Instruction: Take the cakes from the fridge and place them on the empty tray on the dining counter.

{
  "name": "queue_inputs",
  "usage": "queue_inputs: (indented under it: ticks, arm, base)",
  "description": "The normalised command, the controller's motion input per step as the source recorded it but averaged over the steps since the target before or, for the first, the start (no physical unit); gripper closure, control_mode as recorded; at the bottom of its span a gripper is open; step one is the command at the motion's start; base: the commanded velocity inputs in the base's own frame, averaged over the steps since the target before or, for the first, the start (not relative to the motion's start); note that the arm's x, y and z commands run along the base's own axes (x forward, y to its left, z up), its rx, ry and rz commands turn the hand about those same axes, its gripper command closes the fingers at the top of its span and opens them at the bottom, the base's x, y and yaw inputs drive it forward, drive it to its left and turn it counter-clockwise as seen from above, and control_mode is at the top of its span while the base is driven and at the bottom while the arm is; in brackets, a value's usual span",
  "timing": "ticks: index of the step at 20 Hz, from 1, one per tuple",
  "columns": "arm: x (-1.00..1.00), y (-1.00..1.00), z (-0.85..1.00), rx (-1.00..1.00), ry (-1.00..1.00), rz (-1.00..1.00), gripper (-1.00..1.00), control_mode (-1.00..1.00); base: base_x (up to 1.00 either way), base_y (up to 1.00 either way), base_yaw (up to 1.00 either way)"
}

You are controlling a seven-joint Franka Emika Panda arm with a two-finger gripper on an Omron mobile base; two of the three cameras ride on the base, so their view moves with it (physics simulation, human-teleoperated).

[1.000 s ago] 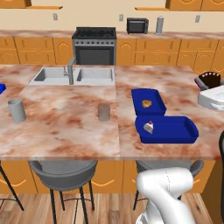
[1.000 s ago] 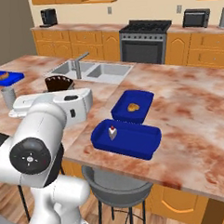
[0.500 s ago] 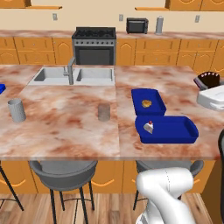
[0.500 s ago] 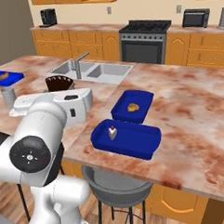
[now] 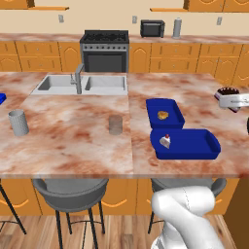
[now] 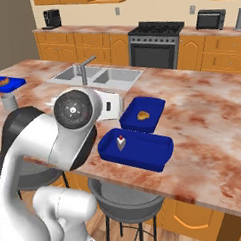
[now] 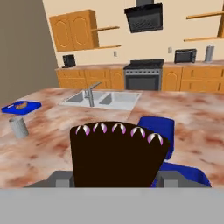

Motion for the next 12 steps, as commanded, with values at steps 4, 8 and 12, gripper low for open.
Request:
queue_inputs:
  ticks: [4,8,12]
  arm:
    - [0.23,-0.38,-0.44,0.00,0.21,0.01,1.00,-1.00]
    - [0.17,-0.19,-0.11,0.00,0.15,0.04,1.00,-1.00]
    - [0.09,-0.08,-0.26,-0.13,0.07,0.39,1.00,-1.00]
  base:
    - [0.00,0.00,0.00]
    - [0.00,0.00,0.00]
    - [0.00,0.00,0.00]
